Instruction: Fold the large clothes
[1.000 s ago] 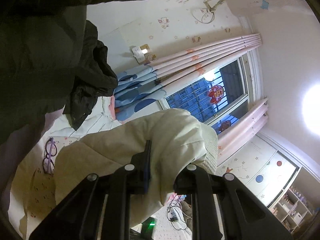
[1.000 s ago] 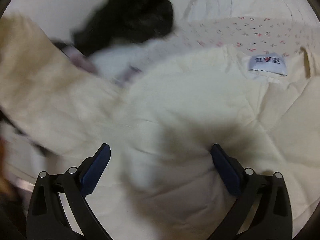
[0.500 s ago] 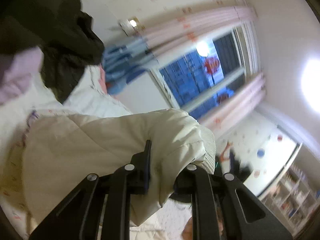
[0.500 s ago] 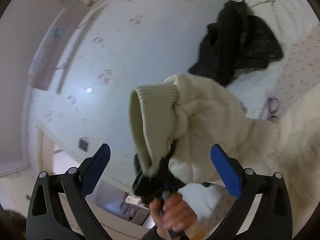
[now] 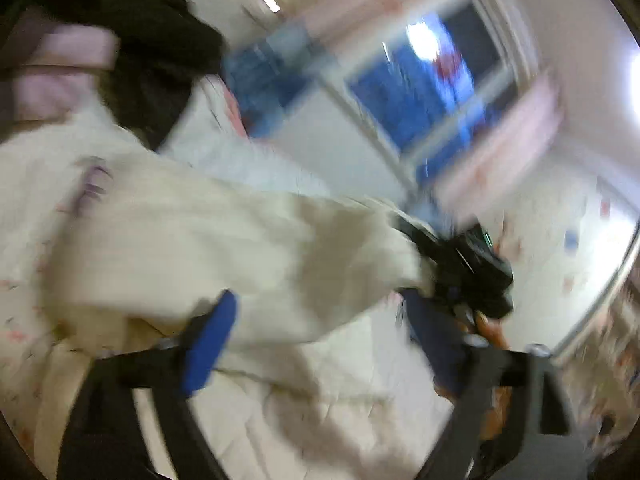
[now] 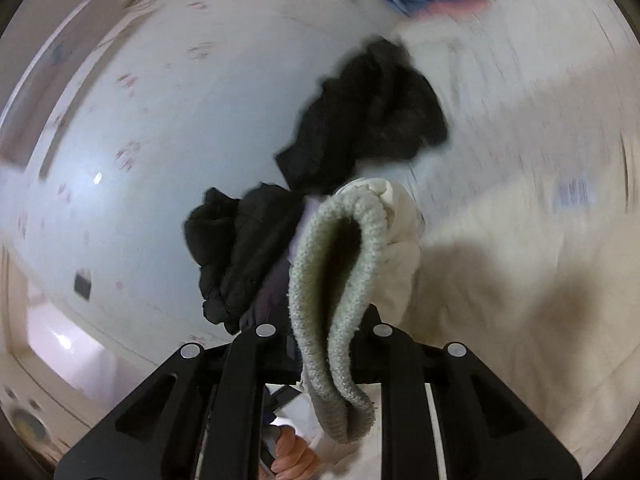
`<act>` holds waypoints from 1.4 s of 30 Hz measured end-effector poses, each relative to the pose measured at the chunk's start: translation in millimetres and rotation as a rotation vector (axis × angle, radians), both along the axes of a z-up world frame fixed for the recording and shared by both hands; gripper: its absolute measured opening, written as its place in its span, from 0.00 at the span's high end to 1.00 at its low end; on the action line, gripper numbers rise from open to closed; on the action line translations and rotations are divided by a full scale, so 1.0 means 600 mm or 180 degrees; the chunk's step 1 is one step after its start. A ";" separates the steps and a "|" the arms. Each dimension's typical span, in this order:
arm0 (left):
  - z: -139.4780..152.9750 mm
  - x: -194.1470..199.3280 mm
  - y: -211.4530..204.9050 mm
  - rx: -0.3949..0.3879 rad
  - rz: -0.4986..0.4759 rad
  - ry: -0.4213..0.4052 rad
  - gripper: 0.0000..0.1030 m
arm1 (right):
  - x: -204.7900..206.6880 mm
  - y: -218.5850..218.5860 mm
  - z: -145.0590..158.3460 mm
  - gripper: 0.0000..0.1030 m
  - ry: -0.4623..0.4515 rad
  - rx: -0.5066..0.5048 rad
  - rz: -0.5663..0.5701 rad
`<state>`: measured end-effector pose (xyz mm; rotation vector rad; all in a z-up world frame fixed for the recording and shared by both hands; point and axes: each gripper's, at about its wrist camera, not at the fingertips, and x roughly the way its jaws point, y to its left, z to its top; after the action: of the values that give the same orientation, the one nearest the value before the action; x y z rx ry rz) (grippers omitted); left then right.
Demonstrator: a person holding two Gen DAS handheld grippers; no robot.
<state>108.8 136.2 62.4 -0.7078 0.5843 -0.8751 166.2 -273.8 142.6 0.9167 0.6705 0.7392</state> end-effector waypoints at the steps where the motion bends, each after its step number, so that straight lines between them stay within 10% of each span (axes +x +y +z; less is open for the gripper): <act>1: -0.004 0.003 0.028 -0.0199 0.0111 0.0040 0.15 | -0.004 -0.003 0.035 0.86 -0.0149 -0.0096 -0.0010; 8: -0.042 0.024 0.091 -0.0517 0.0578 0.0271 0.12 | -0.072 -0.085 0.180 0.86 -0.0601 -0.0837 -0.0241; 23: -0.111 0.141 -0.120 0.0635 0.0207 0.0553 0.12 | -0.129 -0.310 -0.242 0.86 0.1002 -0.1348 -0.0550; 27: -0.168 0.160 -0.128 0.0934 0.0184 0.0675 0.12 | -0.150 -0.339 -0.327 0.82 0.1134 -0.0948 -0.0487; 32: -0.137 0.146 -0.131 0.1022 0.0240 0.0505 0.12 | -0.192 -0.362 -0.304 0.67 0.1154 -0.0840 -0.0662; 38: -0.088 0.135 -0.152 0.0998 0.0243 0.0092 0.07 | -0.205 -0.307 -0.159 0.52 0.0326 -0.1649 -0.1040; 42: -0.104 0.157 -0.170 0.1102 0.0267 0.0185 0.07 | -0.115 -0.235 -0.186 0.46 0.0465 -0.2236 -0.0762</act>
<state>203.0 34.3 -0.2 -0.4406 0.7314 -0.6552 97.5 -414.7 31.0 0.3900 0.8554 0.1872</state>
